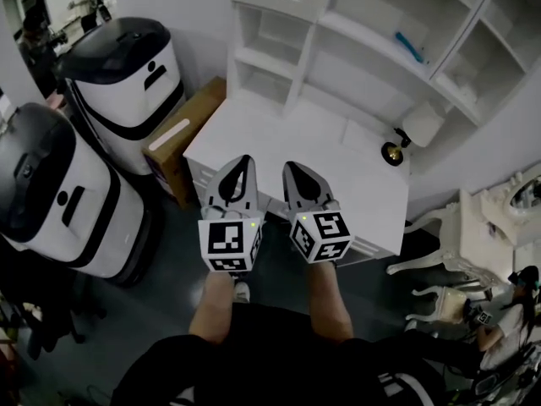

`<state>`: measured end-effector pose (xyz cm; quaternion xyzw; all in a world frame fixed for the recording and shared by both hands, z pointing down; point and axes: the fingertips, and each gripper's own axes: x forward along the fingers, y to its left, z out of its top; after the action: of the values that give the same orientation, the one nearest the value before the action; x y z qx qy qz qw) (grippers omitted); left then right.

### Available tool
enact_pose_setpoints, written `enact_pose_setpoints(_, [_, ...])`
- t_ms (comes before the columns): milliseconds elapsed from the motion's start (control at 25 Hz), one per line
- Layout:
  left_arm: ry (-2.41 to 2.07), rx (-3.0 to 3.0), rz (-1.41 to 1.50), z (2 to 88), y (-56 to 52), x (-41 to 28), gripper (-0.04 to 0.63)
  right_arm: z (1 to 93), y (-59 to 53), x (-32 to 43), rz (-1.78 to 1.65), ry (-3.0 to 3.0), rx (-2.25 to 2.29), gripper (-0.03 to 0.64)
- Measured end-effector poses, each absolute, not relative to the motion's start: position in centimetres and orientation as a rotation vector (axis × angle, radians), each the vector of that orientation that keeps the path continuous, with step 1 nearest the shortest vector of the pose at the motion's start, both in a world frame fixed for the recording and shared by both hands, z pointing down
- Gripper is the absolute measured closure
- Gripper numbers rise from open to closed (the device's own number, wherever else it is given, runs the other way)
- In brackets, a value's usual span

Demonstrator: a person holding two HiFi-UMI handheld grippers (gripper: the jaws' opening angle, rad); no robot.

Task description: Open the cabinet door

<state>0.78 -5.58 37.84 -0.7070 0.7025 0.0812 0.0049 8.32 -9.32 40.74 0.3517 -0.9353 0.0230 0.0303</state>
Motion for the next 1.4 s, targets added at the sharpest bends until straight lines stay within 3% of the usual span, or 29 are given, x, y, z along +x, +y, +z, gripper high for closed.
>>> enact_pose_setpoints(800, [2.079, -2.236, 0.323, 34.9, -9.5, -1.2, 0.586, 38.8, -13.3, 6.3, 0.019, -2.929, 1.213, 0.599])
enact_pose_setpoints(1400, [1.852, -2.248, 0.310, 28.6, -20.9, -4.1, 0.586, 32.3, -25.3, 3.8, -0.128, -2.990, 1.360, 0.600])
